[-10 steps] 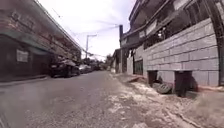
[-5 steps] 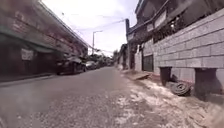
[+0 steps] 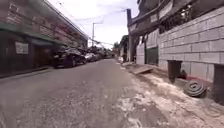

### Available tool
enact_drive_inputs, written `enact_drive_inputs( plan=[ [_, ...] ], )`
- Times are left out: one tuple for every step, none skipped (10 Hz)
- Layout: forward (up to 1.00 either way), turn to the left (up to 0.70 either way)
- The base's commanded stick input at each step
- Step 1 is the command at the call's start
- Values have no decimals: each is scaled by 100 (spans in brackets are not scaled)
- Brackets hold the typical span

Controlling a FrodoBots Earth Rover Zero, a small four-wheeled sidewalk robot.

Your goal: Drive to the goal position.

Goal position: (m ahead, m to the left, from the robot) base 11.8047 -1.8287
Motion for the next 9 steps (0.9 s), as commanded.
enact_drive_inputs(
  plan=[
    [70, 3],
    [70, 3],
    [70, 3],
    [70, 3],
    [70, 3],
    [70, 3],
    [70, 3],
    [70, 4],
    [70, 3]
  ],
)
